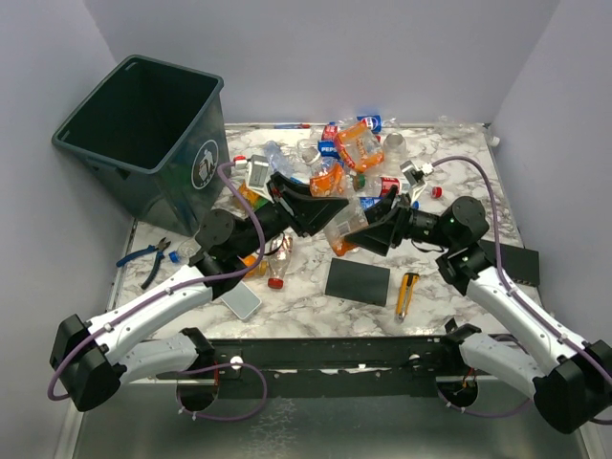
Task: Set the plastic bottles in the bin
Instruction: Pick up the plastic bottle at the center of the board.
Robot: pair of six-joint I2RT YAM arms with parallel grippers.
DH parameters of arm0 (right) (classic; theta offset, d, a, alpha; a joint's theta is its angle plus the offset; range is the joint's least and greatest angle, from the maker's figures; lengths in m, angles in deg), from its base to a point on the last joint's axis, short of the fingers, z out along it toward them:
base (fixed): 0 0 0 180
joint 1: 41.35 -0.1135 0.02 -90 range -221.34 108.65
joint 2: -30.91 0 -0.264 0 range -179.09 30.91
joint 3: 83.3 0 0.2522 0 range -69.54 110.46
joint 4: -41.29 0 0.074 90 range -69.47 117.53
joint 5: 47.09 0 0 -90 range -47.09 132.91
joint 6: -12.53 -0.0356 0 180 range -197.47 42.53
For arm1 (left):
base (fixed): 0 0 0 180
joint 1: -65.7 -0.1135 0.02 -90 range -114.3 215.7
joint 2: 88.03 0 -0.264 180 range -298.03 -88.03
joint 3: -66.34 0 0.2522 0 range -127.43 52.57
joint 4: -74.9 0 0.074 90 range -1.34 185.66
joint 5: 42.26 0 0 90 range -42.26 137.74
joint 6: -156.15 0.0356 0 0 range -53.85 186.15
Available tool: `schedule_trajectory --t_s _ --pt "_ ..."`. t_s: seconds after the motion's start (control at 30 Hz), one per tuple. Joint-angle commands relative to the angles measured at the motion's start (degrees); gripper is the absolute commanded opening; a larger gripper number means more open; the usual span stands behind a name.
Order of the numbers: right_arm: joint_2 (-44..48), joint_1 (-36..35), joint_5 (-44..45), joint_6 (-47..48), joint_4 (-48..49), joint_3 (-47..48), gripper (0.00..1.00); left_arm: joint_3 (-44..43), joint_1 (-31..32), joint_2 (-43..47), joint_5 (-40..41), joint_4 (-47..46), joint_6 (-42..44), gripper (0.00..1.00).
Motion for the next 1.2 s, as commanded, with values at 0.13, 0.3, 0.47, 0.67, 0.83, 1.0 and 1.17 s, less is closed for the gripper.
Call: schedule_trajectory --t_s 0.13,0.3,0.47,0.67,0.83,1.0,1.17 --pt "-3.3 -0.39 -2.51 -9.68 12.91 -0.2 0.81 3.76 -0.04 -0.99 2.78 -6.82 -3.18 0.23" --pt "-4.17 -0.73 -2.87 -10.48 14.32 -0.2 0.57 4.24 0.12 -1.85 2.01 -7.62 -3.97 0.24" --pt "-2.58 -0.82 -2.07 -8.28 12.44 -0.38 0.38 4.2 0.13 -2.14 1.23 -7.62 -3.75 0.62" --pt "0.91 -0.78 -0.22 -2.25 4.49 0.59 0.33 2.53 0.03 -1.2 0.2 -6.0 -1.37 0.99" --pt "3.62 -0.76 2.19 6.63 -7.54 3.01 0.31 -0.73 -0.1 4.0 8.47 5.3 5.25 0.99" --pt "5.0 -0.82 3.42 9.84 -9.86 3.04 0.23 -6.17 -0.17 3.77 10.54 13.16 9.2 0.99" --pt "5.83 -0.83 5.6 7.92 -6.01 1.03 0.17 -6.96 -0.14 1.5 9.37 13.56 6.33 0.99"
